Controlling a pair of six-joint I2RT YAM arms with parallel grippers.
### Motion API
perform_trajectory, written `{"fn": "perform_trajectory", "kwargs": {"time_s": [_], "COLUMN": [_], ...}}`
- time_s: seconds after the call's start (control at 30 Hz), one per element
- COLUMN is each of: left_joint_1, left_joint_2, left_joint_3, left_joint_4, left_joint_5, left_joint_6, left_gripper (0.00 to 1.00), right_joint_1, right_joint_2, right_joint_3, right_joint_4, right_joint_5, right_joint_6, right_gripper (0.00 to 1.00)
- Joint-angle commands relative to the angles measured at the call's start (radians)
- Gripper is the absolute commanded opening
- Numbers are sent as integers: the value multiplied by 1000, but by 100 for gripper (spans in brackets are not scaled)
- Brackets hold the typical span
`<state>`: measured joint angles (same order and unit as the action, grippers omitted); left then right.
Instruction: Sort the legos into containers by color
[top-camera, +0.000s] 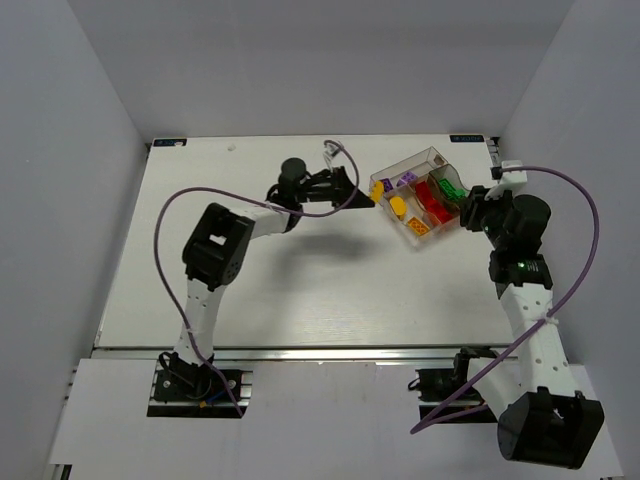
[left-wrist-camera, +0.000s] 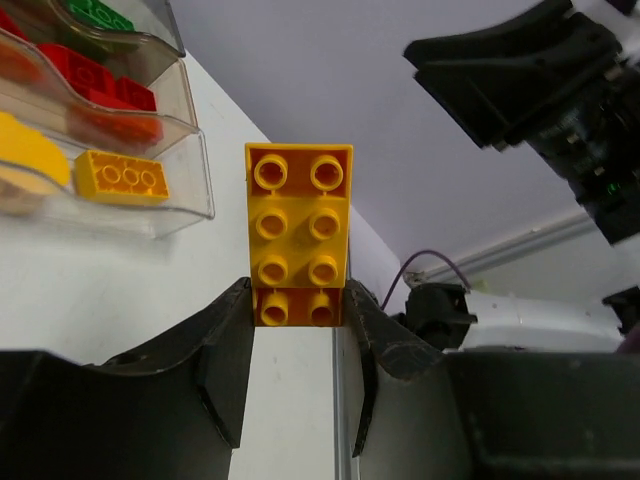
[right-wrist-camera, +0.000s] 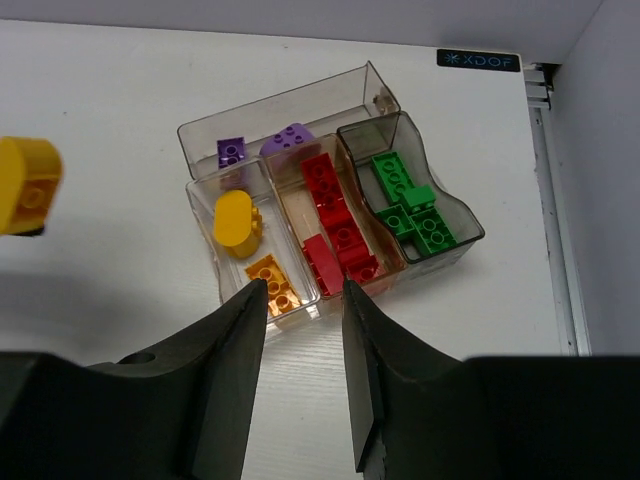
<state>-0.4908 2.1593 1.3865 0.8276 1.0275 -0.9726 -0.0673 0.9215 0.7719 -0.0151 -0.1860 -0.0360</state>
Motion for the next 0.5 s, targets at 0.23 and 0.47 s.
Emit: {"fn": "perform_trajectory", "kwargs": {"time_s": [0.23, 0.47], "left_joint_1": [-158, -198], "left_joint_2": [203, 208], "left_joint_3": [365, 468], "left_joint_4": [-149, -438], "left_joint_5": [-320, -602], "left_joint_6": [-117, -110], "left_gripper": [0, 11], "right_joint_1": [-58, -86], "right_joint_2": [-50, -62], "right_joint_3": [-17, -19], "right_joint_4": [78, 79], "right_joint_5": [-3, -13], "right_joint_6": [28, 59], "right_gripper": [41, 41]}}
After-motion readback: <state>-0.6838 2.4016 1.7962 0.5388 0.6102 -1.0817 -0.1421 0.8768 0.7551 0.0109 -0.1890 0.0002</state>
